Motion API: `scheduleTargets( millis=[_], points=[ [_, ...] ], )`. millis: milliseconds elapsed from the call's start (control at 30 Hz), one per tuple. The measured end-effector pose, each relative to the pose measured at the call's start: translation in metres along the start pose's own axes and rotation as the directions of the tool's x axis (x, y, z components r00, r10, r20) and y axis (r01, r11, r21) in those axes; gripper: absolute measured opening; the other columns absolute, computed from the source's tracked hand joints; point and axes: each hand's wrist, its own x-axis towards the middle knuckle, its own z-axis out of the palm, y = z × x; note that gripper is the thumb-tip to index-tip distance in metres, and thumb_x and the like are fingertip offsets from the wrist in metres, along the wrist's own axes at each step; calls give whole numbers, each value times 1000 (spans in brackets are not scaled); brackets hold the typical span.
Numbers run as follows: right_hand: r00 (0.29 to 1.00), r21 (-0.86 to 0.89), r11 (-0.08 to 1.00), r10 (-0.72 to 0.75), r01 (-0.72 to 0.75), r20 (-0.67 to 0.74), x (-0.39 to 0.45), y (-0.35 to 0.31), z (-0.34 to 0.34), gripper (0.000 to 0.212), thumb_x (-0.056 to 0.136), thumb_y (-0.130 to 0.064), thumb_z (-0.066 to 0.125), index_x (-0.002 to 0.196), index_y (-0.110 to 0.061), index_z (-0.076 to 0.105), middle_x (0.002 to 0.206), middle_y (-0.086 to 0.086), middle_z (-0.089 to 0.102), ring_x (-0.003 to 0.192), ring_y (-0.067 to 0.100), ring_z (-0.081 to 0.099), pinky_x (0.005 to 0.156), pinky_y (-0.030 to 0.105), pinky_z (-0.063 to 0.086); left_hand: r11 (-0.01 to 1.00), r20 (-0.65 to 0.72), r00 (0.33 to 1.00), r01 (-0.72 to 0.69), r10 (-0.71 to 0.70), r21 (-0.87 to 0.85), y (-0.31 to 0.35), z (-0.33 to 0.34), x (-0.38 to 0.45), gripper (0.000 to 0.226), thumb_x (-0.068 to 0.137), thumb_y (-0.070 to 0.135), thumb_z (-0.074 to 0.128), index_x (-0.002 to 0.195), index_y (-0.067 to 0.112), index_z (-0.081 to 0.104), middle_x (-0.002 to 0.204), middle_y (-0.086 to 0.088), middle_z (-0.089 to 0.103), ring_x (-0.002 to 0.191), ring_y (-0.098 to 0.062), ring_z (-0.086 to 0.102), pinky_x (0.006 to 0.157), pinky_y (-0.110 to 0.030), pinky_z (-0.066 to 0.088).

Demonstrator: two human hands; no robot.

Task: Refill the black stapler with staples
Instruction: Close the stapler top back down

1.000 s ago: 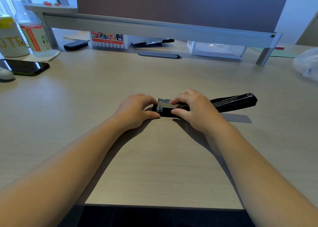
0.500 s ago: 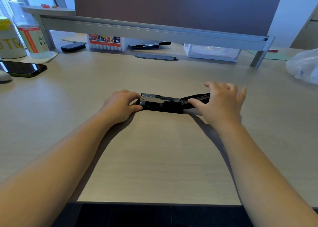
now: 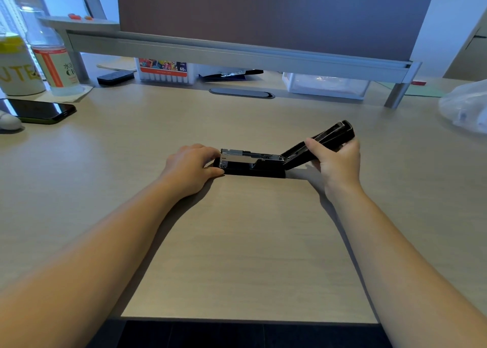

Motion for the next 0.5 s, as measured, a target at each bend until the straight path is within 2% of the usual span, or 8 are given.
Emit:
scheduleTargets(
  millis=[67, 167, 233, 267, 333, 433, 500],
  points=[
    [998, 64, 998, 8, -12, 68, -2, -1, 4, 49, 79, -8, 61, 121, -5, 36, 87, -7, 51, 96, 19, 53, 88, 37, 49, 1000, 7, 1000, -11, 11, -2, 2, 1, 0, 34, 83, 30, 54, 116, 21, 54, 121, -10, 56, 114, -30, 45, 96, -43, 39],
    [970, -91, 980, -158, 177, 186, -6, 1, 9, 40, 84, -12, 56, 120, -9, 40, 101, -1, 52, 94, 14, 51, 81, 26, 48, 999, 21, 998, -51, 51, -7, 9, 4, -1, 36, 83, 31, 54, 117, 20, 53, 121, -9, 56, 115, -28, 44, 96, -42, 38],
    [924, -155, 942, -246, 299, 292, -8, 3, 13, 37, 83, -10, 56, 118, -14, 44, 101, -2, 51, 90, 10, 51, 70, 13, 44, 997, 31, 997, -74, 74, -5, 13, 5, -2, 37, 83, 31, 54, 118, 20, 52, 122, -8, 56, 115, -28, 44, 96, -42, 38],
    [900, -174, 924, -265, 340, 347, -9, 3, 15, 36, 83, -9, 56, 117, -16, 45, 100, -3, 51, 89, 8, 50, 68, 11, 43, 997, 34, 996, -80, 80, -3, 14, 6, -2, 38, 83, 32, 53, 119, 20, 52, 123, -8, 55, 115, -27, 44, 96, -42, 37],
    [848, -218, 886, -280, 408, 450, -9, 4, 19, 39, 81, -6, 57, 117, -17, 49, 102, -1, 51, 92, 12, 49, 74, 16, 45, 996, 37, 996, -86, 86, -7, 14, 7, -2, 40, 83, 33, 53, 121, 22, 50, 125, -7, 54, 117, -26, 43, 97, -42, 37],
    [744, -365, 725, -300, 585, 597, -9, 7, 20, 42, 80, -9, 59, 120, -16, 50, 110, 9, 58, 102, 22, 49, 89, 32, 40, 996, 36, 995, -91, 91, -10, 14, 6, -2, 41, 83, 34, 53, 122, 23, 50, 127, -7, 53, 119, -26, 42, 98, -43, 36],
    [732, -391, 692, -295, 607, 614, -8, 8, 19, 43, 80, -11, 59, 122, -16, 50, 115, 12, 59, 105, 25, 49, 89, 32, 36, 996, 36, 995, -88, 88, -18, 14, 7, -2, 40, 83, 33, 53, 121, 22, 50, 127, -7, 53, 119, -26, 42, 98, -43, 35]
  ],
)
